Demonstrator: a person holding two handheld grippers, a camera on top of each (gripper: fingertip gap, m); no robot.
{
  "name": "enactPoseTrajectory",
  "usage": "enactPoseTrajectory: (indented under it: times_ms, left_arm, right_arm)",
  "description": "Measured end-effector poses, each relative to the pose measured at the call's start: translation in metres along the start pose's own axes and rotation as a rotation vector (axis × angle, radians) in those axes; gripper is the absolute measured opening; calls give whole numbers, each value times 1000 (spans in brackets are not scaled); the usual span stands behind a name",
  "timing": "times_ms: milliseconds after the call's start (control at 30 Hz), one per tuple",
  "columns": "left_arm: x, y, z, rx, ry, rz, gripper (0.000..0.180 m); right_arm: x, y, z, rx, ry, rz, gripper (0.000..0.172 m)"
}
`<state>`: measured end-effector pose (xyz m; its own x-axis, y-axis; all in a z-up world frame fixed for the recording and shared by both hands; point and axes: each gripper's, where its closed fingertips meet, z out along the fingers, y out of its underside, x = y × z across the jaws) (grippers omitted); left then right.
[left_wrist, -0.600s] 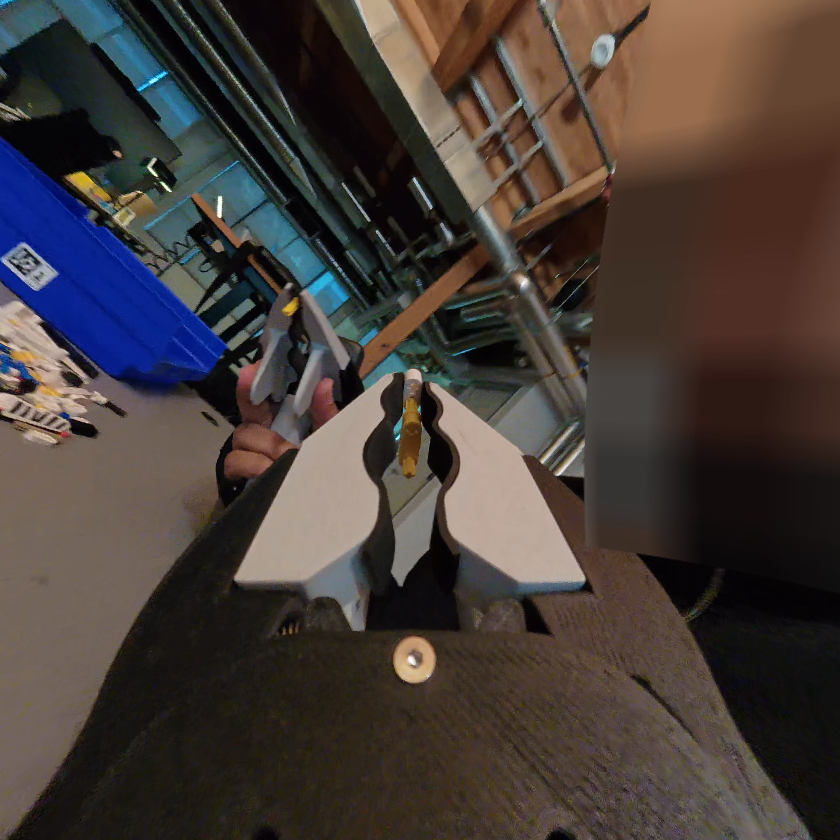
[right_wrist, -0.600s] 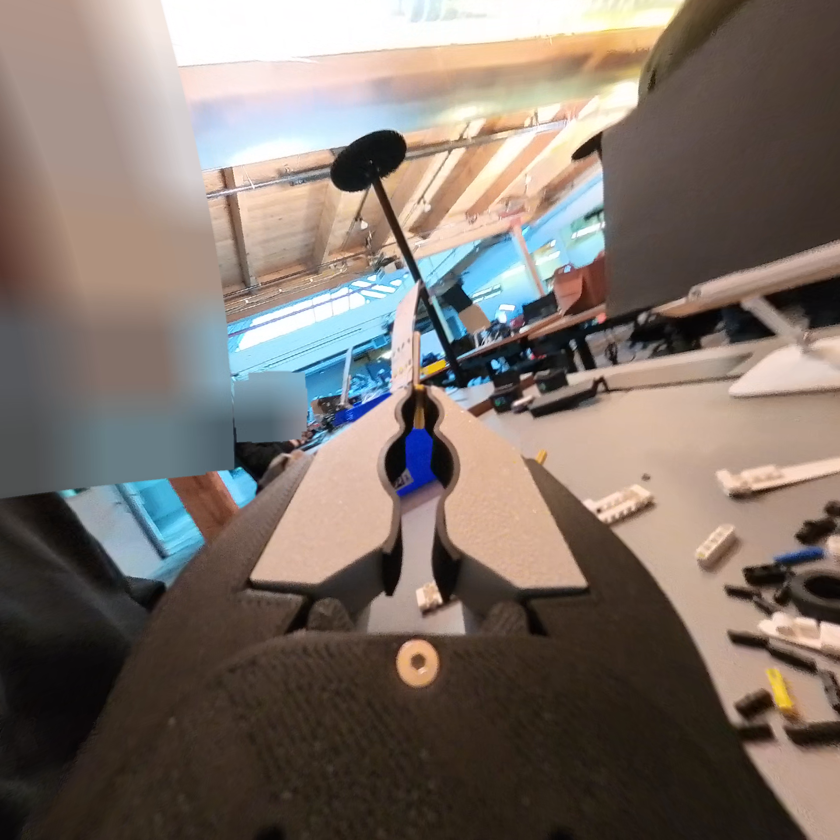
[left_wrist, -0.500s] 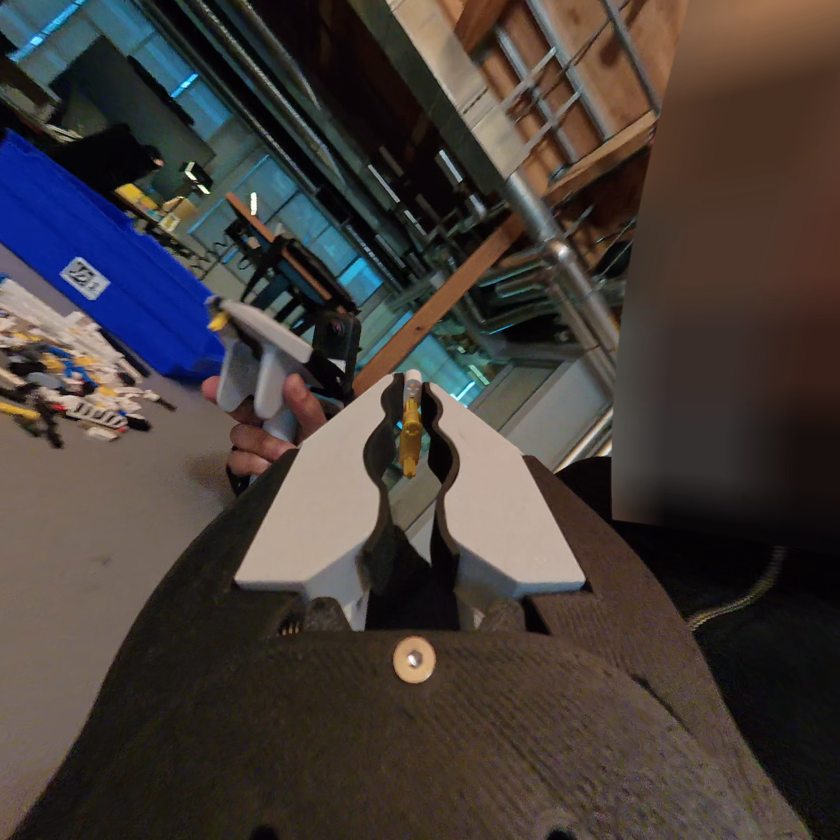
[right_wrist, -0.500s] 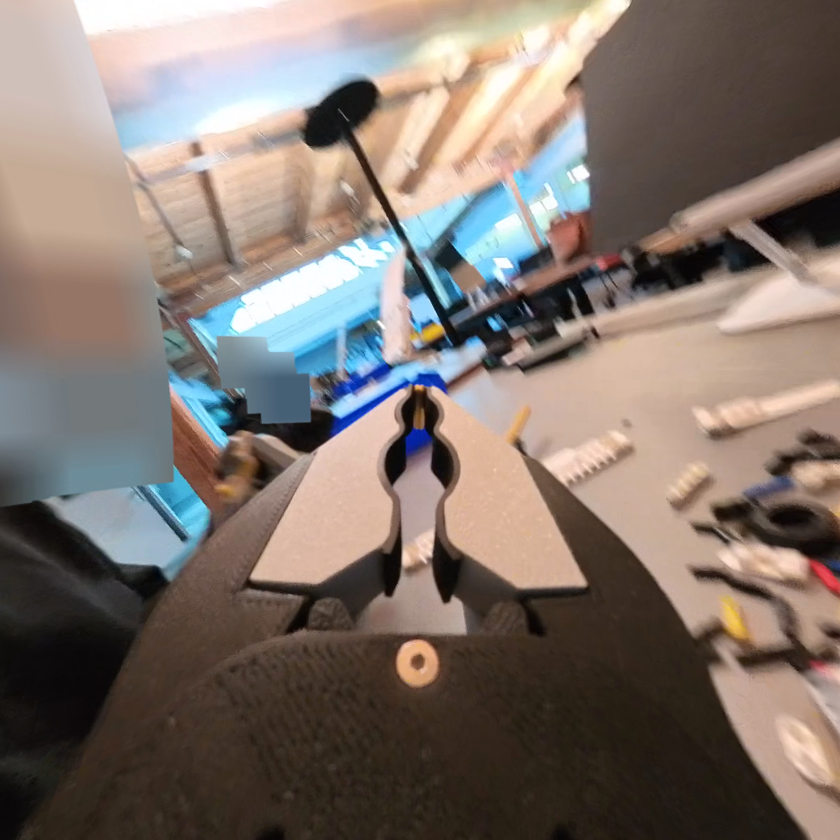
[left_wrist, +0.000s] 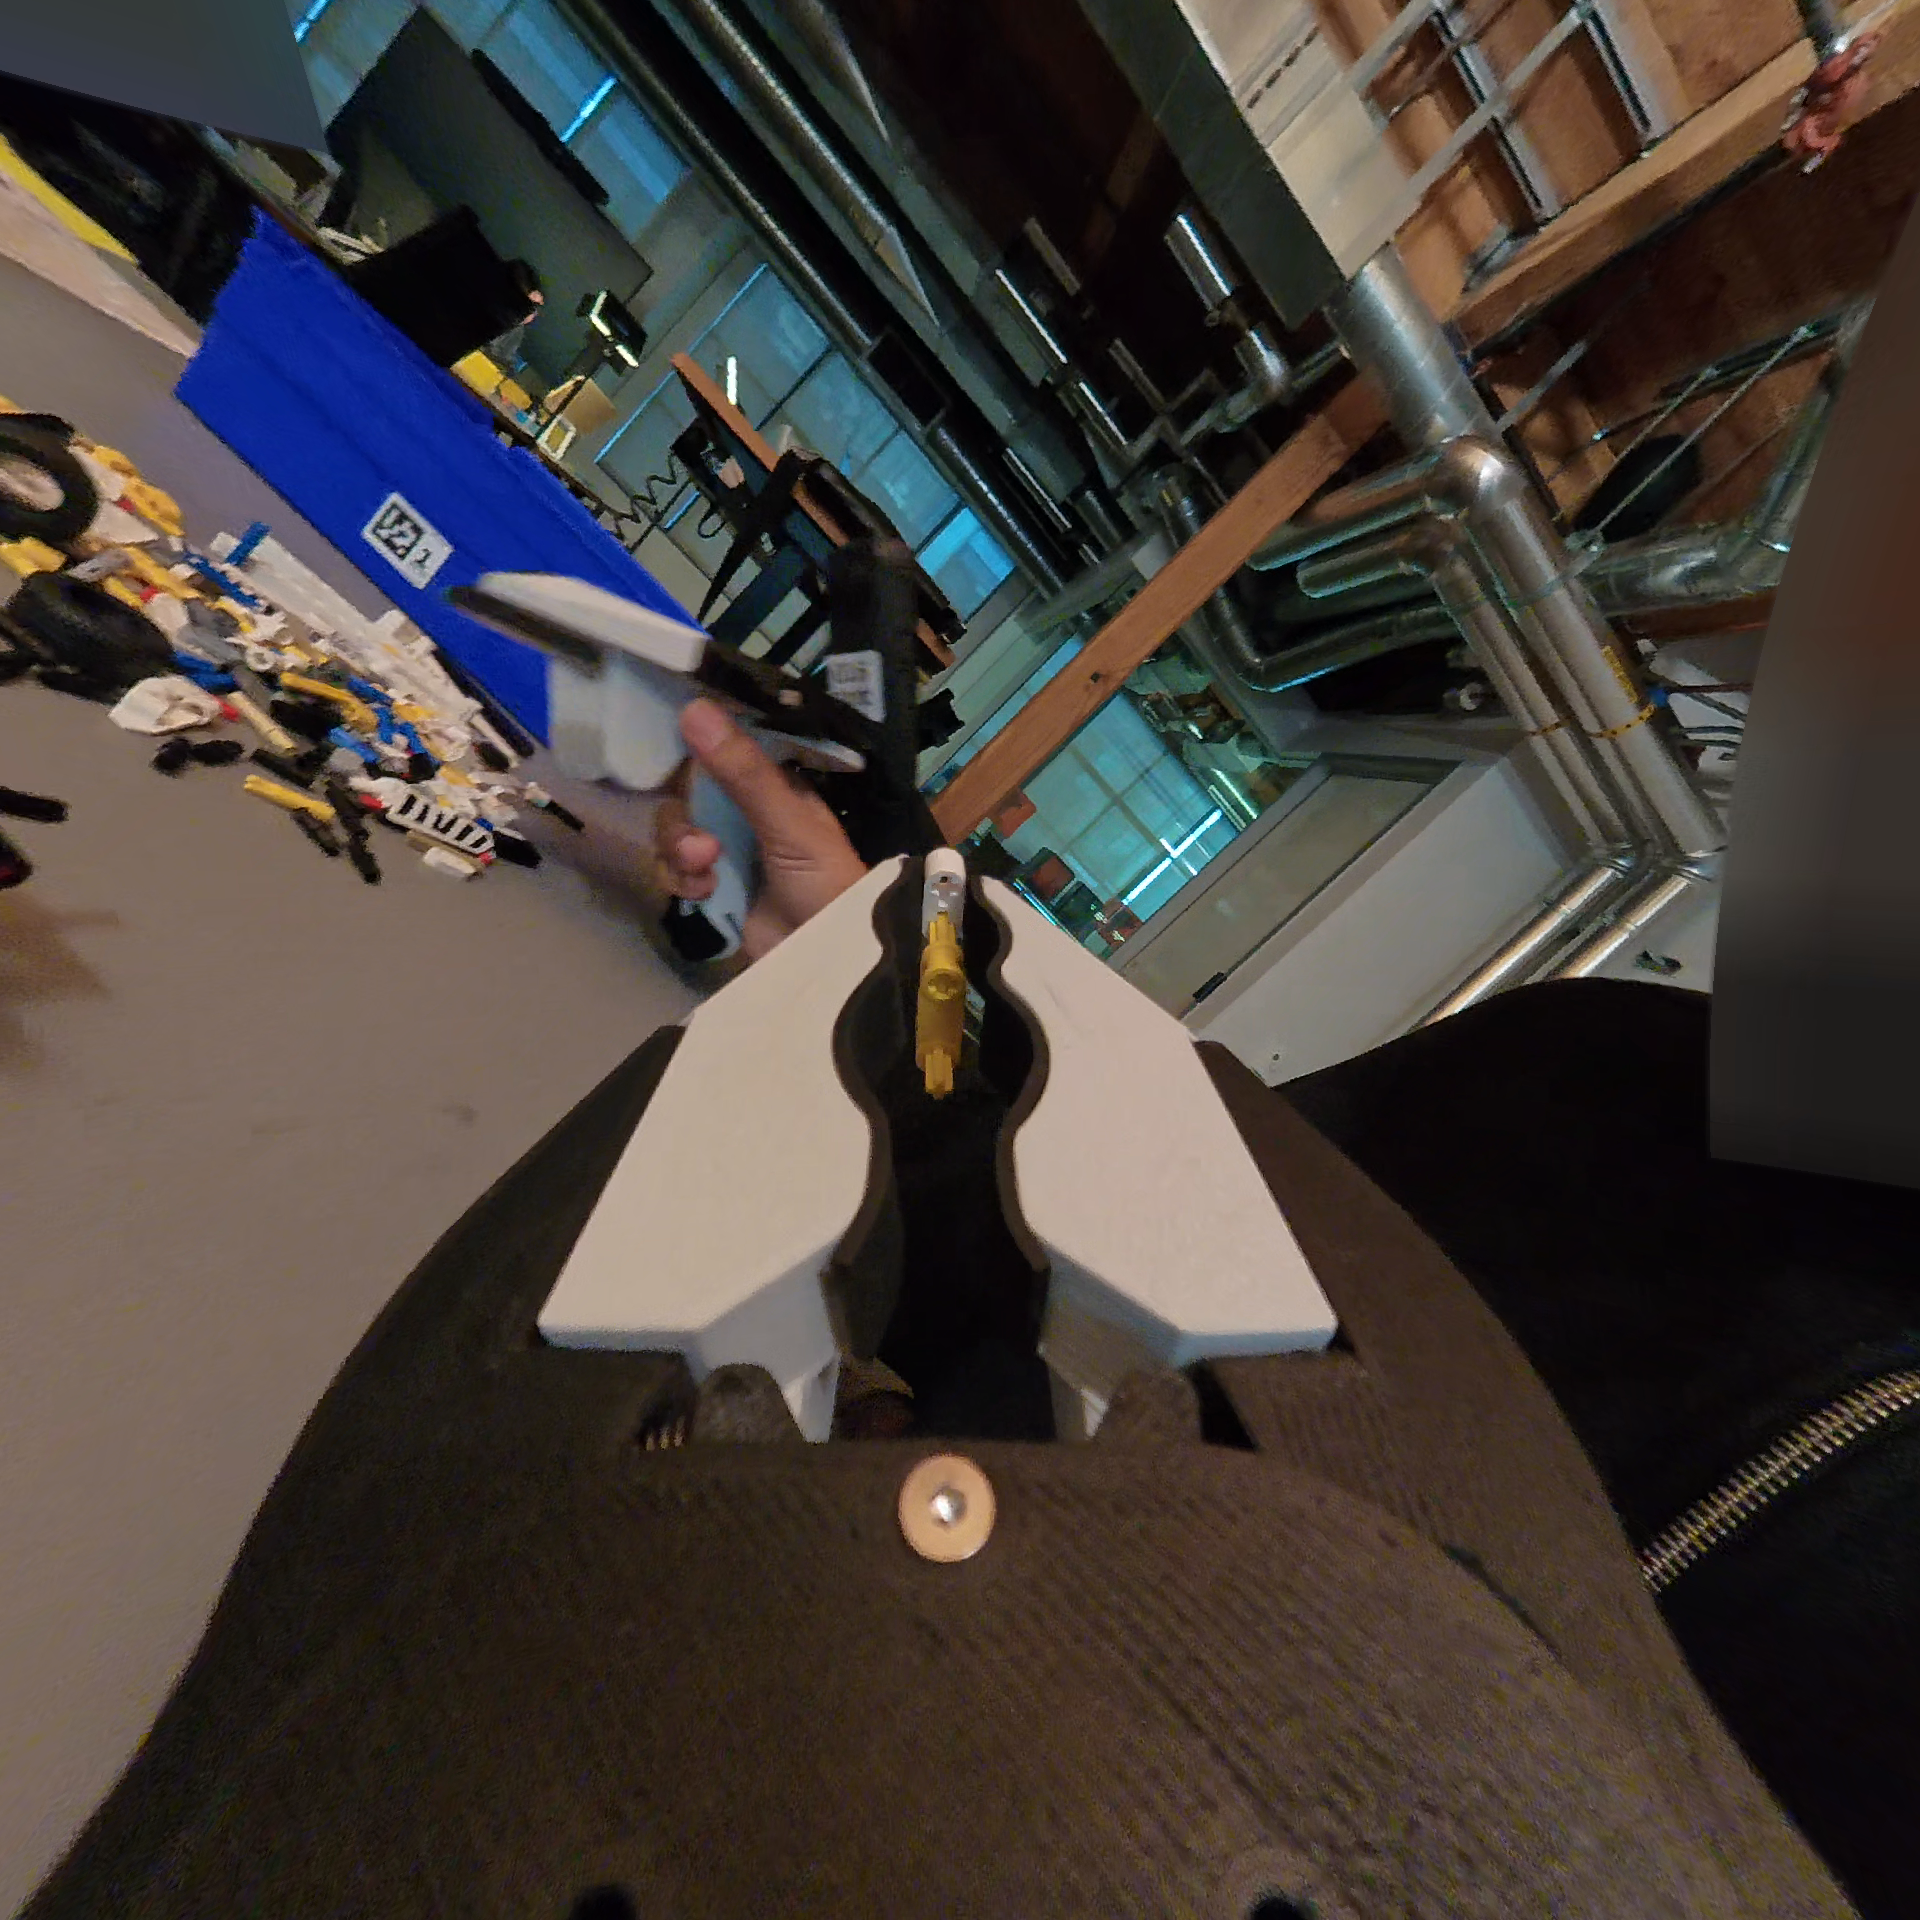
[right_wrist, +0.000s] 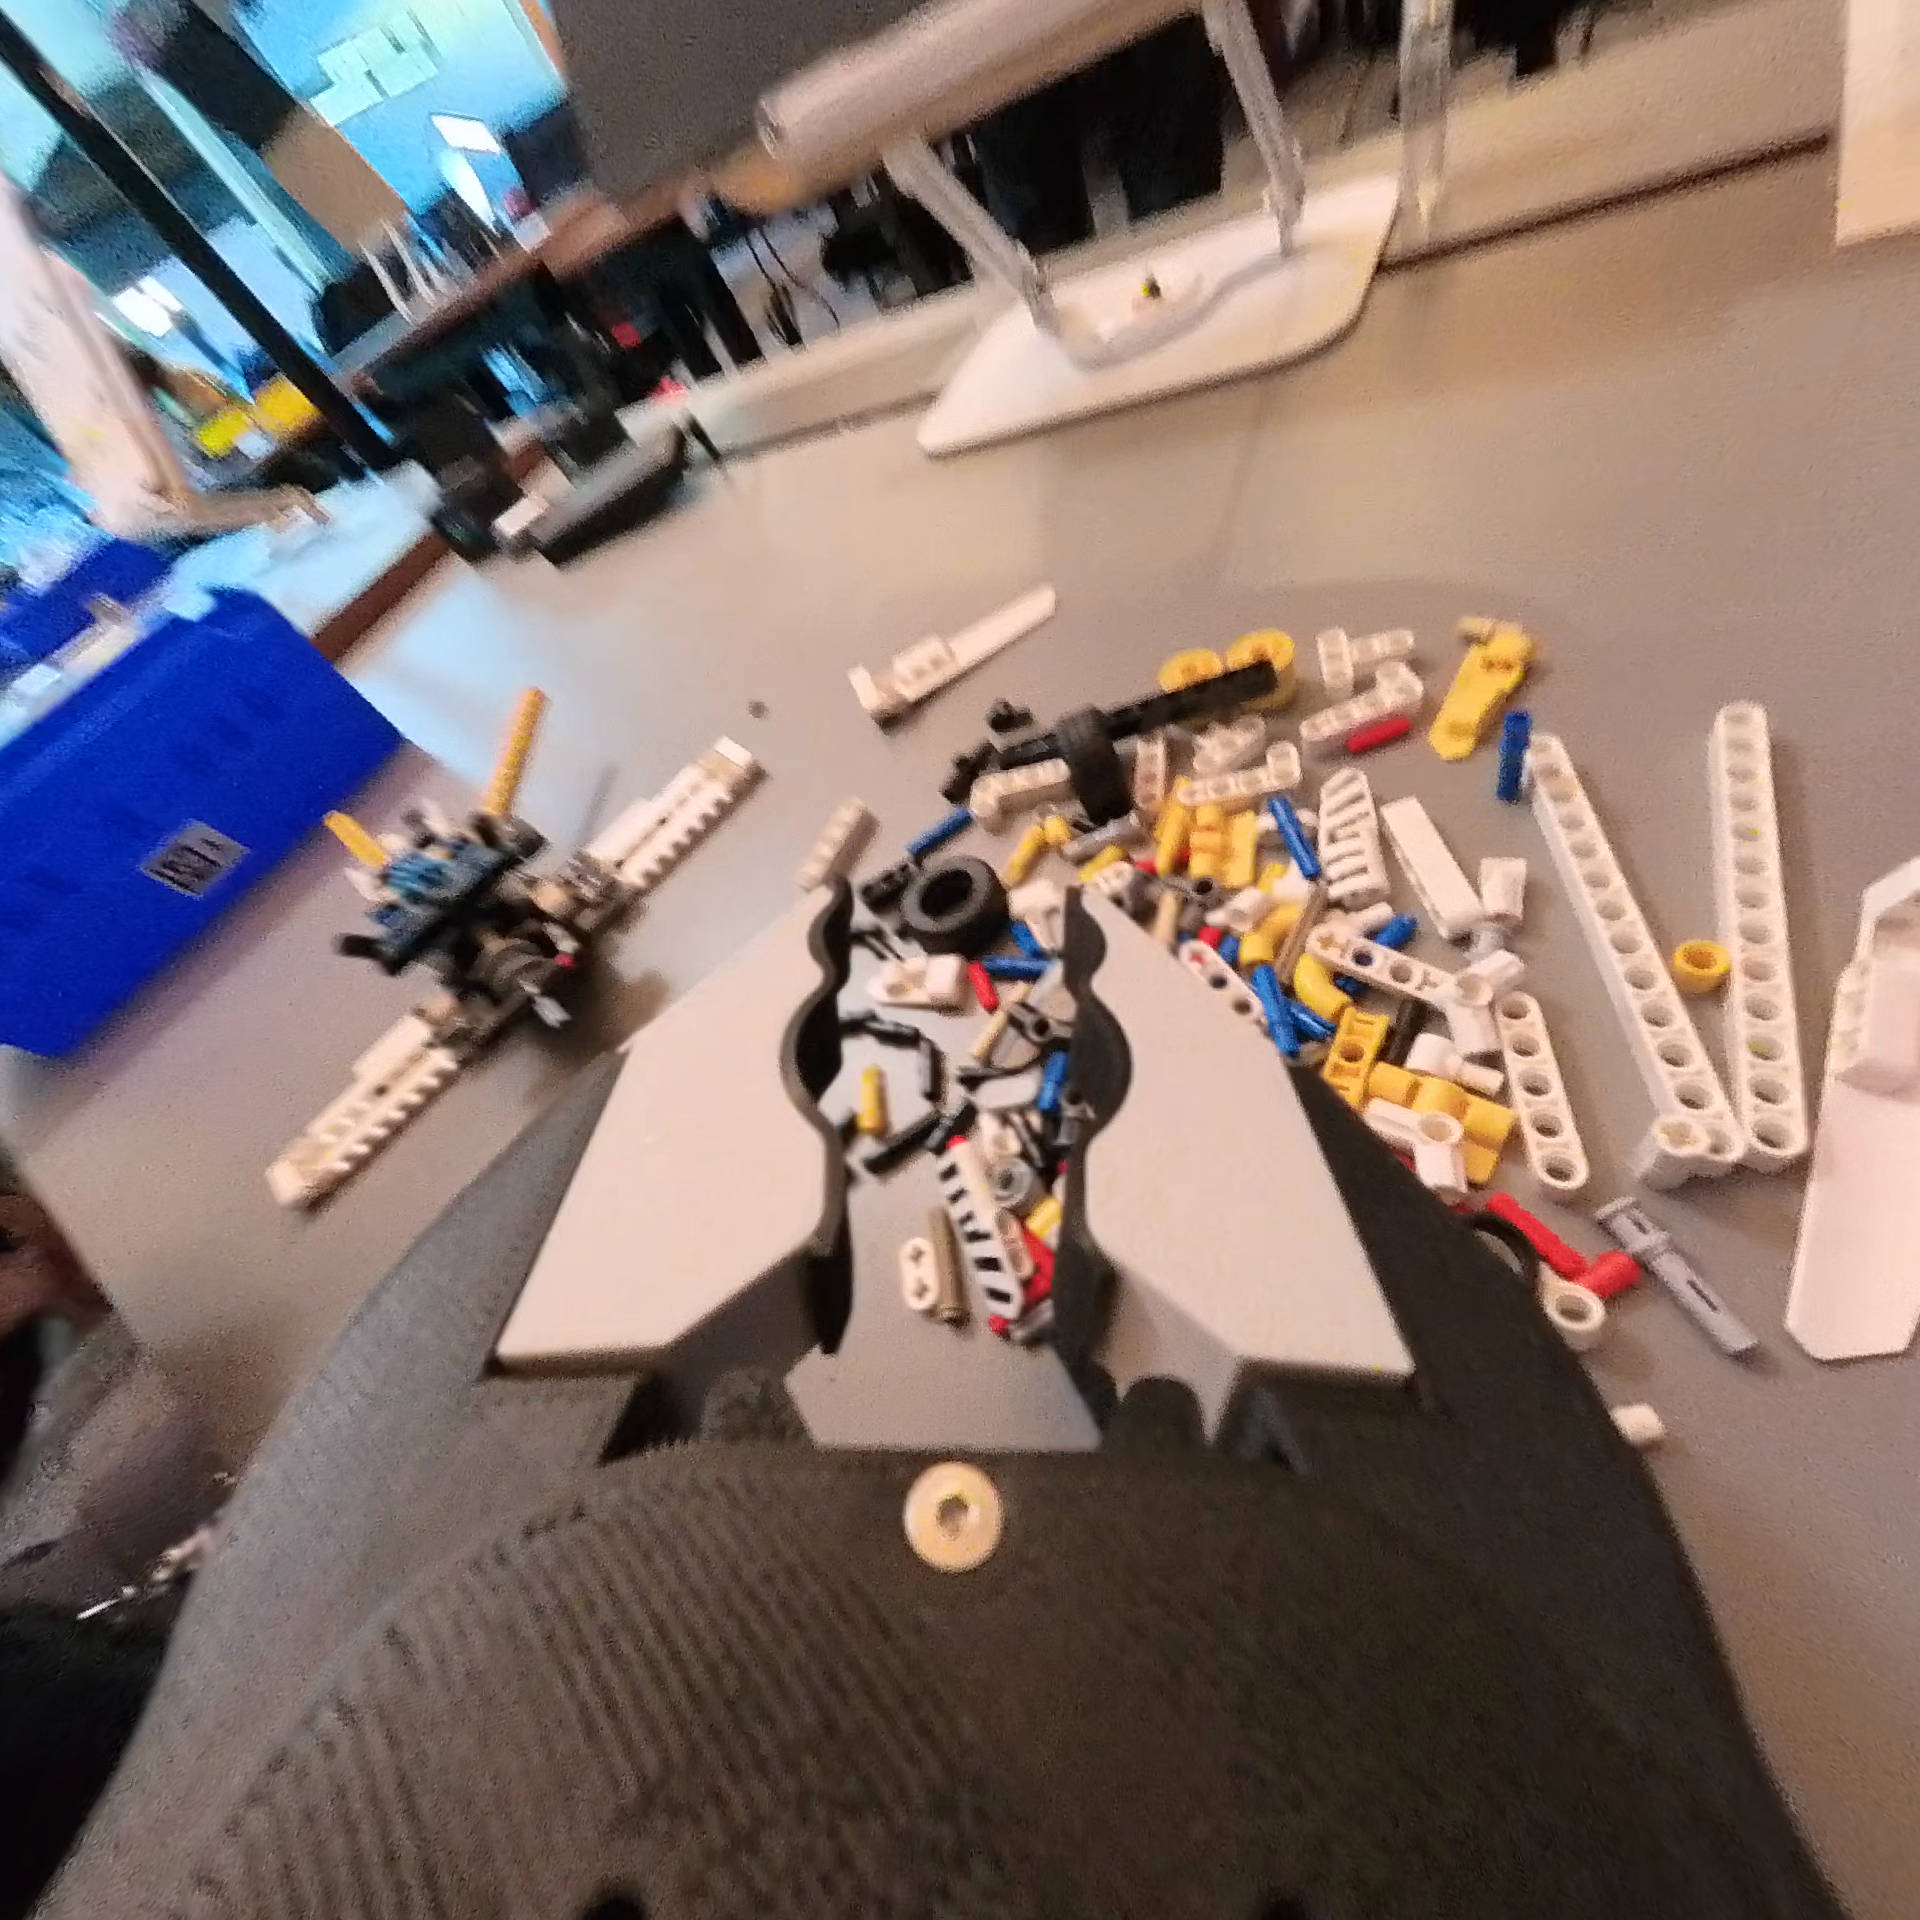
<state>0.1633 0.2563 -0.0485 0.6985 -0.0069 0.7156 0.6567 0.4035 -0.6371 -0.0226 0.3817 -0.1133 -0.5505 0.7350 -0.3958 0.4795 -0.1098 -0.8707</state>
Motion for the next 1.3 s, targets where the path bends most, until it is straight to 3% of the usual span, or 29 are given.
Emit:
enactPoseTrajectory:
  times_ms: [133, 233, 300, 433, 467, 633, 700, 733, 900, 1033, 1167, 1300]
  left_arm:
    - [-13, -3, -3, 18, -12, -68, 5]
    - [-19, -8, -4, 34, 6, -139, 6]
    - [-31, -4, -2, -13, -43, -167, 5]
    - [-74, 38, -2, -344, -286, -122, 6]
    - [-82, 42, -3, -364, -329, -102, 6]
    - [-91, 42, -1, -369, -404, -69, 11]
    - [-97, 39, -3, -350, -444, -72, 43]
    - [-98, 37, -4, -337, -454, -64, 48]
    - [-92, 26, -18, -333, -500, 37, 48]
    - [-99, 24, -36, -372, -630, 161, 47]
    - [-112, 31, -47, -472, -760, 334, 43]
    - [-115, 41, -38, -543, -779, 417, 35]
  right_arm:
    - [-89, -12, -28, 147, -363, -95, 42]
    - [-156, 11, -40, 171, -593, -259, 42]
    - [-174, 25, -38, 152, -645, -351, 43]
    - [-159, 42, -21, 31, -573, -345, 43]
    - [-156, 42, -21, 26, -568, -312, 43]
    - [-146, 32, -27, 94, -550, -189, 40]
    - [-133, 28, -26, 106, -482, -173, 38]
    - [-126, 26, -27, 113, -456, -168, 38]
    - [-111, 20, -34, 140, -419, -117, 37]
    - [-114, 21, -35, 138, -429, -115, 38]
    - [-121, 30, -28, 88, -408, -159, 38]
    - [-123, 49, -11, -30, -302, -219, 34]
